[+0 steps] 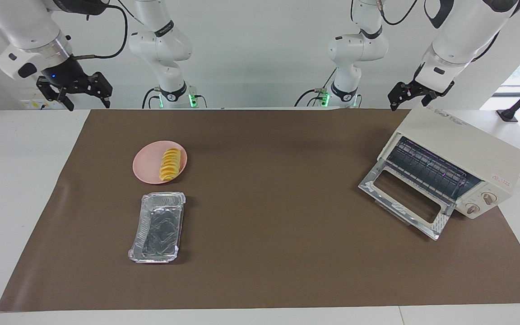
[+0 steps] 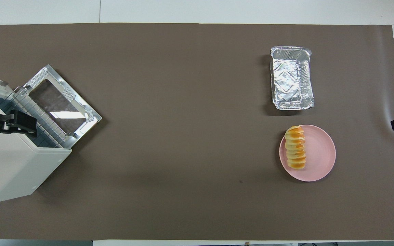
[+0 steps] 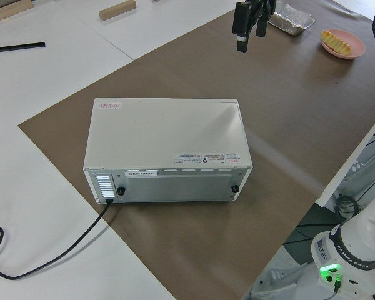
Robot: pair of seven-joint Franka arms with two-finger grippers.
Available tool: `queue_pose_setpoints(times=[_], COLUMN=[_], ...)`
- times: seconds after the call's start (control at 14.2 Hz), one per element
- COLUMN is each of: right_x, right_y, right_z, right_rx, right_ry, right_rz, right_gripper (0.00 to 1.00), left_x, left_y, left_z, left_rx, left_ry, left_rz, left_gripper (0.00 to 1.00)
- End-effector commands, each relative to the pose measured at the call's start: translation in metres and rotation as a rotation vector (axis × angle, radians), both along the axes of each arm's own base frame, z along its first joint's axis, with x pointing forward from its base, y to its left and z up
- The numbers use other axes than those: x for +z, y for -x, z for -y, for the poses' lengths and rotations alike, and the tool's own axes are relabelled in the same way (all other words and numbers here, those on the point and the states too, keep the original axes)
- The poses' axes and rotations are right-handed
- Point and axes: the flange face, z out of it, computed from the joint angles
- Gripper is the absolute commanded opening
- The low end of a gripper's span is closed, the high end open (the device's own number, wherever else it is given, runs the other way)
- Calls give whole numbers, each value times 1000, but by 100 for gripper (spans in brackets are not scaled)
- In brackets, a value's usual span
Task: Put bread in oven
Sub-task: 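Move the right gripper toward the bread on the pink plate, then lower the right gripper and grasp the orange bread slices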
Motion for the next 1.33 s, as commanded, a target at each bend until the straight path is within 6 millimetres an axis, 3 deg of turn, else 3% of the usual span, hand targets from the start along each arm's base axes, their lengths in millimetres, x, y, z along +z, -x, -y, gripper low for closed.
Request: queue_pose_setpoints(times=[0.0,0.35,0.56,0.84,1.12,1.26], right_x=[-1,-4,-24,-98,-146,-173], right_y=[3,7,20,45,49,49], right_z=[4,3,-11,-37,-71,-77], right_rx=[7,18,29,29,56,64], right_ry=[3,3,3,-3,-1,0], right_rz=[9,-2,-22,11,-1,14], right_gripper=[100,100,100,100,100,100], left_x=[2,2,2,2,2,2], left_y=[7,7,7,7,7,7], left_z=[-3,-3,-3,-3,-3,-3], left_rx=[3,3,3,3,3,3], left_ry=[11,11,10,10,10,10], left_rz=[11,11,9,9,9,9], left_gripper=[100,100,100,100,100,100])
